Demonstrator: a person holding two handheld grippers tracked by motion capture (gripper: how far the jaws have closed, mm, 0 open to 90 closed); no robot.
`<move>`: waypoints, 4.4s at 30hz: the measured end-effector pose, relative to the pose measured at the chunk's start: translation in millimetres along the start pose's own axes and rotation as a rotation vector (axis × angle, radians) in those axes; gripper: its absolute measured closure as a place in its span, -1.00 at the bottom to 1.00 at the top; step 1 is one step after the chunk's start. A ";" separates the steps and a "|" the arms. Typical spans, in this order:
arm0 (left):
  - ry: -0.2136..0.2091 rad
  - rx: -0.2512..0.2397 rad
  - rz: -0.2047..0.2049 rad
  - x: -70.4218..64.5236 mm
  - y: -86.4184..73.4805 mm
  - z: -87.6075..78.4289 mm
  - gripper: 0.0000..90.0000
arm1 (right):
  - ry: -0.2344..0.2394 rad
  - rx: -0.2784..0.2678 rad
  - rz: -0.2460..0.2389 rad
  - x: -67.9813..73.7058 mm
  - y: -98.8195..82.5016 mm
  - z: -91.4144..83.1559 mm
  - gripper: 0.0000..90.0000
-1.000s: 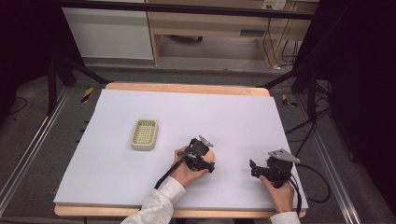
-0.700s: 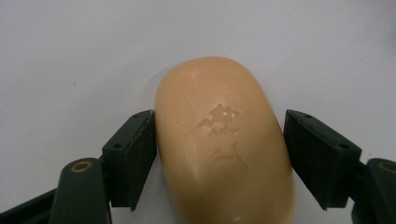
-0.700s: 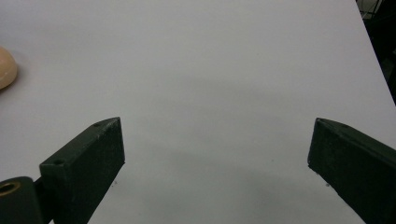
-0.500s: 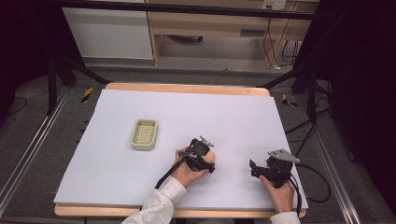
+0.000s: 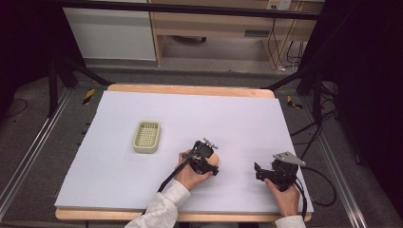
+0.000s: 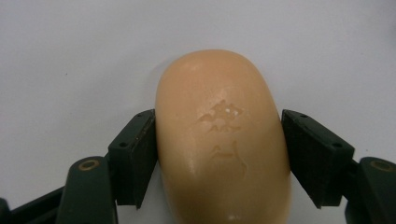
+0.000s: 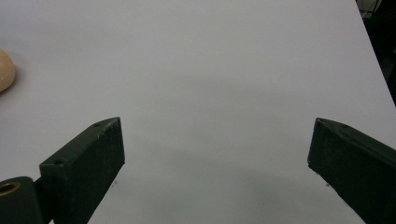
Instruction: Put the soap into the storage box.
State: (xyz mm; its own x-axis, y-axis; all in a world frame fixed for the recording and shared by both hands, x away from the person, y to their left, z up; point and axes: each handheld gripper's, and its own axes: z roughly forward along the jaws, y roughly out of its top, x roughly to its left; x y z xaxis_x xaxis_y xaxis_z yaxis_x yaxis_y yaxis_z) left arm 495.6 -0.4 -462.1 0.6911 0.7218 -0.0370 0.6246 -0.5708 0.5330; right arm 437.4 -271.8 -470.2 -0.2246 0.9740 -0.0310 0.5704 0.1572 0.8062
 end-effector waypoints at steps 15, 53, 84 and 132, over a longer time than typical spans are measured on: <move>0.028 -0.012 0.008 -3.7 0.9 3.0 -0.35 | 0.002 0.000 0.000 -0.1 0.0 0.3 -0.91; 0.043 -0.091 -0.017 31.1 -22.2 -58.7 -0.31 | 0.001 -0.002 -0.002 0.1 -0.4 -0.4 -0.91; 0.109 -0.161 -0.144 87.7 -64.7 -107.3 -0.30 | 0.006 -0.007 -0.003 2.5 -1.4 -1.0 -0.91; 0.258 -0.188 -0.302 169.4 -45.1 -103.5 -0.30 | 0.007 -0.009 -0.014 4.8 -0.8 -1.0 -0.91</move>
State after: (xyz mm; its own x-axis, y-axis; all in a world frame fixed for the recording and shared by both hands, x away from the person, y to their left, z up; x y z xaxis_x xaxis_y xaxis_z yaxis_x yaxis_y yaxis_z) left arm 546.9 188.1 -404.9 0.3593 0.9331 -0.0157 0.6913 -0.2548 0.6761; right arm 435.0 -267.4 -470.4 -0.2378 0.9706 -0.0383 0.5603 0.1692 0.8108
